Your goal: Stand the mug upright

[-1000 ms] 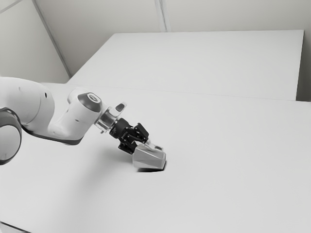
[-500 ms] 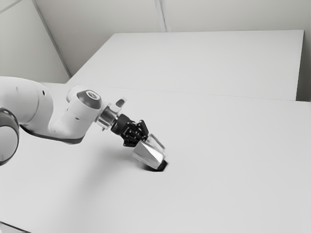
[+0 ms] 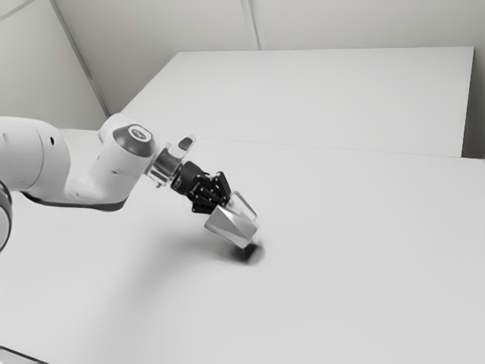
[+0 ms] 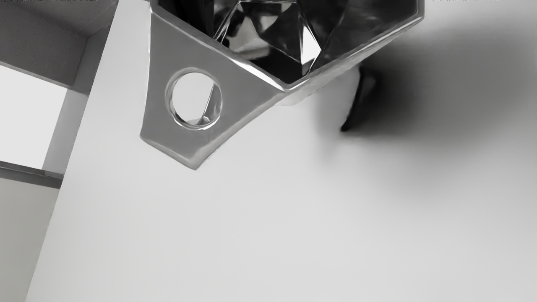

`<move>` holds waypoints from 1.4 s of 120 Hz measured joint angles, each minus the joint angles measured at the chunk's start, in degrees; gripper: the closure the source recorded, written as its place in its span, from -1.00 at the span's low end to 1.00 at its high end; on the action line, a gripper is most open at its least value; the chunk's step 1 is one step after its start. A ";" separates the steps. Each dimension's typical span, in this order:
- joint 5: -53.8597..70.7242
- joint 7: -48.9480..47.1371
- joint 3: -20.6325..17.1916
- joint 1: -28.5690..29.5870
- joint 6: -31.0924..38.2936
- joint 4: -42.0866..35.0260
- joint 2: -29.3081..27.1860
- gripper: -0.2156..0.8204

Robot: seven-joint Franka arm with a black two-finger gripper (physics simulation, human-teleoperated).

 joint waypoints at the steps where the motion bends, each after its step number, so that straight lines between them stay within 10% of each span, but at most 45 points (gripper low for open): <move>1: 0.35 -0.22 0.00 -0.07 0.09 0.10 -0.10 0.93; 66: 34.17 -26.56 0.05 -3.07 8.30 0.33 -3.60 0.93; 168: 54.55 -55.39 0.09 -4.64 17.30 0.19 0.07 0.93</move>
